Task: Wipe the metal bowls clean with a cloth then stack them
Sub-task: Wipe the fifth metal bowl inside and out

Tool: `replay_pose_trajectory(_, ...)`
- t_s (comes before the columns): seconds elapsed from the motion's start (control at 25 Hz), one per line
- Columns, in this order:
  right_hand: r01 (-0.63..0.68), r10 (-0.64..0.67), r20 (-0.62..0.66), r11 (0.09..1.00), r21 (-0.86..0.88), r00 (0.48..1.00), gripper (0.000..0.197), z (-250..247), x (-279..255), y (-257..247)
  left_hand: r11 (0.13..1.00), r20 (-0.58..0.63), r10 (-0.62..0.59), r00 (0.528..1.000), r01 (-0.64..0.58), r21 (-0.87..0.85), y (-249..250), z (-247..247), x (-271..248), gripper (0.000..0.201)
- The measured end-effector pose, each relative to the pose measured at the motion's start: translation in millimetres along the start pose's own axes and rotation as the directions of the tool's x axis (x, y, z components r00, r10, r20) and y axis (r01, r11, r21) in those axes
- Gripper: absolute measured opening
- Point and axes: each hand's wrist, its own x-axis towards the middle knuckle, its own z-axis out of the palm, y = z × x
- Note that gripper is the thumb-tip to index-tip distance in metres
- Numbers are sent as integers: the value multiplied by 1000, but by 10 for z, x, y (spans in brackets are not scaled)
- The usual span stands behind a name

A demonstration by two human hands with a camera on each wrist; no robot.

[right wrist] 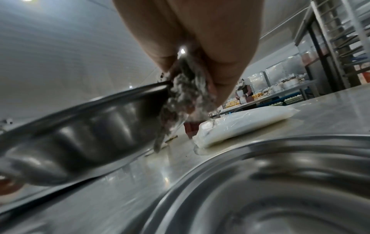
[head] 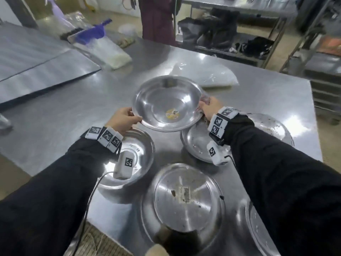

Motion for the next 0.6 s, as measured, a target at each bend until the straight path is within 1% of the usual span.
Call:
replay_pose_trajectory(0.12, 31, -21, 97, 995, -99, 995, 30, 202, 513, -101, 998, -19, -44, 999, 45, 33, -104, -23, 407, 20)
replay_pose_trajectory(0.16, 53, -37, 128, 991, -123, 991, 29, 269, 637, -123, 997, -25, -63, 998, 64, 35, -137, -17, 510, 22)
replay_pose_trajectory(0.24, 84, -56, 167, 983, -166, 984, 28, 416, 859, -96, 992, -30, -87, 996, 89, 92, -205, 14, 631, 20)
replay_pose_trajectory(0.36, 109, -57, 233, 970, -216, 971, 27, 594, 1020, -15, 968, -25, -139, 990, 141, 206, -325, 59, 717, 14)
replay_pose_trajectory(0.44, 117, -37, 260, 947, -300, 965, 31, 640, 1094, -8, 948, -22, -150, 988, 150, 280, -386, 52, 760, 12)
replay_pose_trajectory(0.52, 141, 3, 341, 907, -396, 940, 34, 665, 1085, -11, 938, -20, -169, 985, 166, 305, -462, 41, 787, 18)
replay_pose_trajectory(0.56, 172, -9, 356, 887, -428, 934, 35, 675, 1086, -3, 938, -22, -168, 986, 166, 305, -494, 32, 805, 22)
replay_pose_trajectory(0.6, 163, -13, 327, 886, -435, 945, 37, 680, 1087, 24, 929, -20, -181, 983, 177, 324, -495, 37, 807, 26)
